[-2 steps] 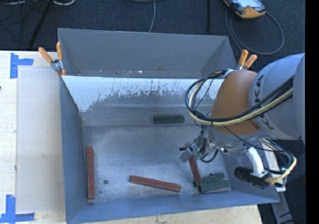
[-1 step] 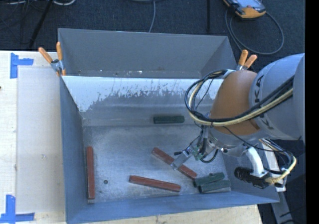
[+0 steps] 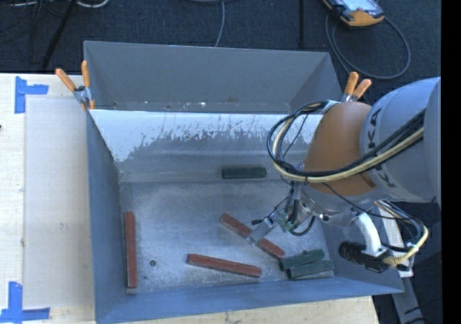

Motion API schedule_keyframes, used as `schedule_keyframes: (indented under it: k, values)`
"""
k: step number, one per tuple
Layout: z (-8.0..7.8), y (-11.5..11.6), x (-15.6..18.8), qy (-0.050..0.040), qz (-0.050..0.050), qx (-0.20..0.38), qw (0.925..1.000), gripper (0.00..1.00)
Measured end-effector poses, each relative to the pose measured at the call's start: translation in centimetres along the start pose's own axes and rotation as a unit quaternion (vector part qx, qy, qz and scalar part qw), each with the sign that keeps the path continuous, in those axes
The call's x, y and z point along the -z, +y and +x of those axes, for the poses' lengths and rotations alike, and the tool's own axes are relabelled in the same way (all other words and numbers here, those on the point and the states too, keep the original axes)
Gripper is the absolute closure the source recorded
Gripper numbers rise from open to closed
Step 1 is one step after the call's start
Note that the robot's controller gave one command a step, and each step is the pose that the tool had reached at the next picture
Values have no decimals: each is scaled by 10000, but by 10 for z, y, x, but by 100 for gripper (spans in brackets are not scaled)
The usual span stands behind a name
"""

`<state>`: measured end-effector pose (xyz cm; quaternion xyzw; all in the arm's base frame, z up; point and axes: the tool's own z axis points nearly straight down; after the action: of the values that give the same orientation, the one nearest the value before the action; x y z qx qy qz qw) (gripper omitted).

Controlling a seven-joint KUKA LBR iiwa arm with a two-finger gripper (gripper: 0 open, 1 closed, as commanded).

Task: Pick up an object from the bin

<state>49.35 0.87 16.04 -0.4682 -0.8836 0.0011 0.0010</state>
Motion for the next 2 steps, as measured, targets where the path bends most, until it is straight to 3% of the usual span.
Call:
schedule_keyframes:
  k: [1,2]
  values:
    - [1,26,-44,-8,-22,-454,9990,0]
    - [4,38,-91,5,1,164,9999,100]
